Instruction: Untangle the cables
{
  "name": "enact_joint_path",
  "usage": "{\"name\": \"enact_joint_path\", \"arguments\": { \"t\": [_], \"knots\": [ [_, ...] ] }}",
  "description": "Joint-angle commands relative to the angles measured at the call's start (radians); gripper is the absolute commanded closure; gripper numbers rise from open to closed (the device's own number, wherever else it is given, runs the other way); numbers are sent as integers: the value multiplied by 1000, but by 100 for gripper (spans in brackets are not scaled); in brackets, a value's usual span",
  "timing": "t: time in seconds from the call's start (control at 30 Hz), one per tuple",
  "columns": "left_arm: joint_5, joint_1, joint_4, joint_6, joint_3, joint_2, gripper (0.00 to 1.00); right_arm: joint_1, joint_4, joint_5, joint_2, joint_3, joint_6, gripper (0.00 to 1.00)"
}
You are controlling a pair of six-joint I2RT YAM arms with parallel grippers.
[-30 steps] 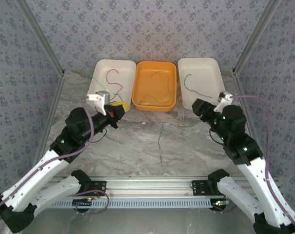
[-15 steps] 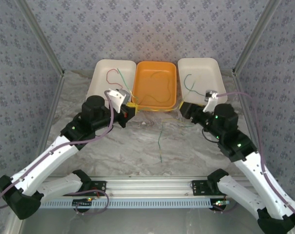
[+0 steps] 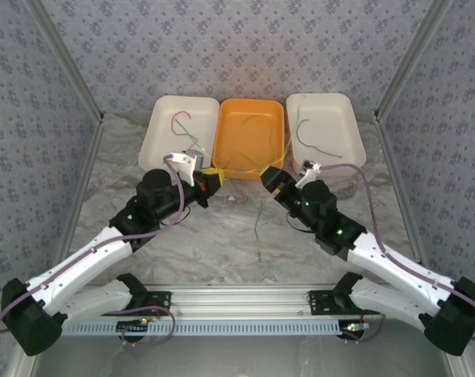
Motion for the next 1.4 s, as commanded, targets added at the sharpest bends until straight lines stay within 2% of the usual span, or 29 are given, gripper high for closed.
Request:
{"name": "enact_joint_path", "arguments": {
  "t": [0.0, 0.13, 0.4, 0.57, 0.67, 0.7, 0.73, 0.77, 0.8, 0.87, 1.03, 1.1, 1.23, 1.37],
  "knots": [
    [-69, -35, 151, -59, -4, -6, 100, 33, 135, 89, 61, 31, 88, 38],
    [-82, -60, 177, -72, -10, -9, 100, 19, 190, 115, 110, 50, 93, 41],
    [-92, -71, 205, -101, -47, -30, 100, 4, 129, 108, 164, 133, 83, 100],
    [-94, -71, 189, -112, -63, -56, 100, -36, 9, 107, 164, 190, -13, 100],
    [-93, -72, 194, -112, -78, -75, 100, -88, -9, 31, 185, 209, -28, 100],
    [-105, -72, 197, -114, -82, -79, 100, -95, 20, -7, 194, 204, -29, 94],
    [-114, -72, 192, -114, -81, -80, 100, -93, 24, -29, 200, 204, -27, 80],
    [-125, -71, 187, -114, -80, -80, 100, -84, 16, -41, 202, 206, -21, 60],
    [-137, -71, 185, -114, -81, -77, 100, -62, 3, -30, 192, 203, -13, 44],
    [-157, -71, 185, -112, -82, -74, 100, -13, -17, 37, 152, 176, 4, 34],
    [-177, -72, 219, -117, -108, -72, 100, 140, -55, 249, 60, 126, 19, 27],
    [-171, -72, 244, -126, -118, -68, 100, 148, -37, 237, 89, 109, 72, 26],
    [-154, -74, 262, -144, -127, -65, 100, 104, 157, 175, 159, 75, 92, 28],
    [-157, -81, 275, -156, -152, -95, 100, 67, 59, 132, 208, 167, 102, 34]
  ]
}}
